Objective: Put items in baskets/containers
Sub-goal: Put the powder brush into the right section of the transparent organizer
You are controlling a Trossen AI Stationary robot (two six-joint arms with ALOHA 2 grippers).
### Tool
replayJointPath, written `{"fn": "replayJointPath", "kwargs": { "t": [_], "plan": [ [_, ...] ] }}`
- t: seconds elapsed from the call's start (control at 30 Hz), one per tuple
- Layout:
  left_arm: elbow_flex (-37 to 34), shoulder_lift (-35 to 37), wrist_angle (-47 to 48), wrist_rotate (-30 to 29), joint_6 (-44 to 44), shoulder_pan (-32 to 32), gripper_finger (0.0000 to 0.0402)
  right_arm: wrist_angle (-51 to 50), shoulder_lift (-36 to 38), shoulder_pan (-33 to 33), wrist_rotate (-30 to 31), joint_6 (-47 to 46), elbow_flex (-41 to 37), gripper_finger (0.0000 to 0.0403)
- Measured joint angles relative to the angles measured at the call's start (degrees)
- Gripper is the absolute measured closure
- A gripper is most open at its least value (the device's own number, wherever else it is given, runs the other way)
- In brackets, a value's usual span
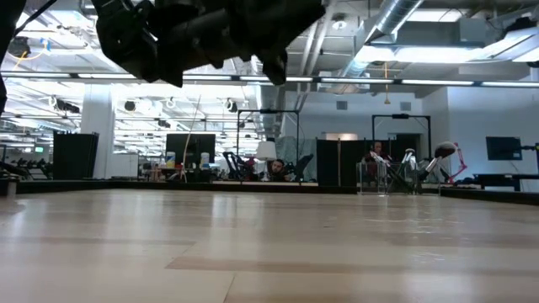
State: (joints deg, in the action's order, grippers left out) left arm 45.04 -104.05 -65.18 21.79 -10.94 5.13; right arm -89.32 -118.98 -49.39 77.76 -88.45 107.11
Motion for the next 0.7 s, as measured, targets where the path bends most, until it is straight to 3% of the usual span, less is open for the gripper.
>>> {"fn": "replayJointPath", "kwargs": {
  "t": [0.23,0.43,0.6,0.7],
  "plan": [
    [-0.2,0.0,-3.8,-0.9,1.3,2.6,0.0360,-0.6,0.5,-0.5,7.1,-6.8,-3.3,0.0258],
    [-3.6,2.0,-7.8,-4.5,1.0,2.8,0.0359,-0.6,3.1,0.2,6.6,-4.9,-3.4,0.0215],
    [-9.3,8.7,-8.0,-5.7,0.3,1.7,0.0360,0.7,4.6,2.7,3.5,2.5,-3.4,0.0205],
    [-13.3,13.6,-7.9,-6.5,0.0,1.5,0.0358,7.7,4.8,6.0,-3.6,16.5,-3.4,0.0209]
  ]
}}
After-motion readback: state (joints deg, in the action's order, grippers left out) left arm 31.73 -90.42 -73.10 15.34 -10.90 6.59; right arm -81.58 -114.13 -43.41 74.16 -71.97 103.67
